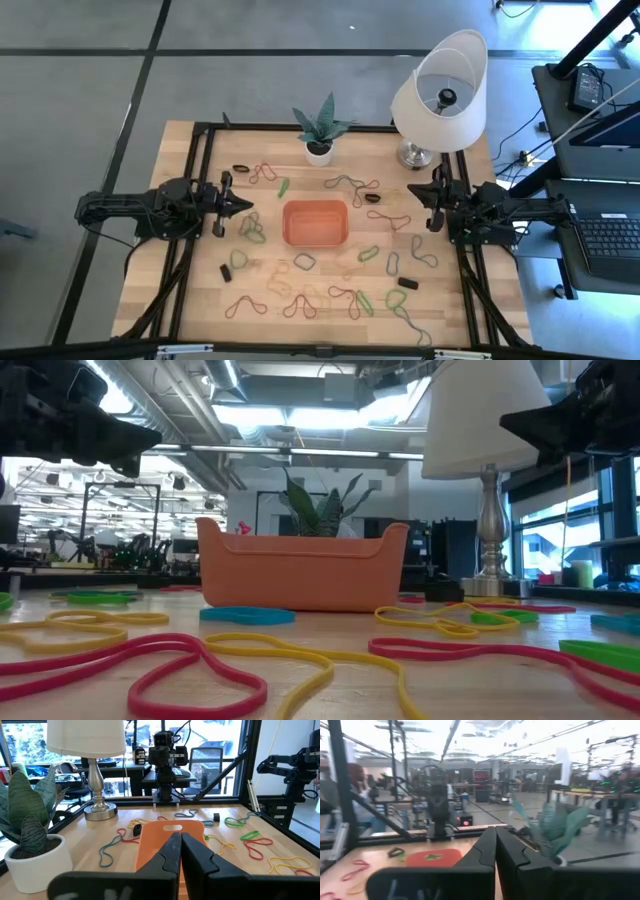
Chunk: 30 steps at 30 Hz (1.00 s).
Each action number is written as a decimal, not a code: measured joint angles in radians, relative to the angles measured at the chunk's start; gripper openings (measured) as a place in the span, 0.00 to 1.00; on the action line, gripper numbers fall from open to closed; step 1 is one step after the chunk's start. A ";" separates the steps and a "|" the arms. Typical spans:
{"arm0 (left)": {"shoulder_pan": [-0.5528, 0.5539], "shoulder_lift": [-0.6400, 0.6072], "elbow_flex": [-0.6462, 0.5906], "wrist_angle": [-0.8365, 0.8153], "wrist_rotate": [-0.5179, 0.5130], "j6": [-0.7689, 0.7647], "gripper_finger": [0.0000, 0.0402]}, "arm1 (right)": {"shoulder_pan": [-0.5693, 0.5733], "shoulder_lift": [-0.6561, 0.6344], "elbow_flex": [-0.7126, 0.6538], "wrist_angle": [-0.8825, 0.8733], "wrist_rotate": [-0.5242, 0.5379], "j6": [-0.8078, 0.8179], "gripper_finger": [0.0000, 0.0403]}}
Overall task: Pick and place rubber bands into bin
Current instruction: Put the black rubber band into the orange bin
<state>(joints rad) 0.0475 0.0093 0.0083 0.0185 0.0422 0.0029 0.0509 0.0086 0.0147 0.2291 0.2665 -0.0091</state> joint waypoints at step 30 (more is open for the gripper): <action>0.000 0.000 0.000 0.000 0.000 0.000 0.02 | -0.012 0.838 0.689 -0.405 -0.104 -0.107 0.00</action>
<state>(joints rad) 0.0476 0.0092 0.0082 0.0185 0.0420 0.0032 0.0387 0.8468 0.7038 -0.1759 0.1624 -0.1161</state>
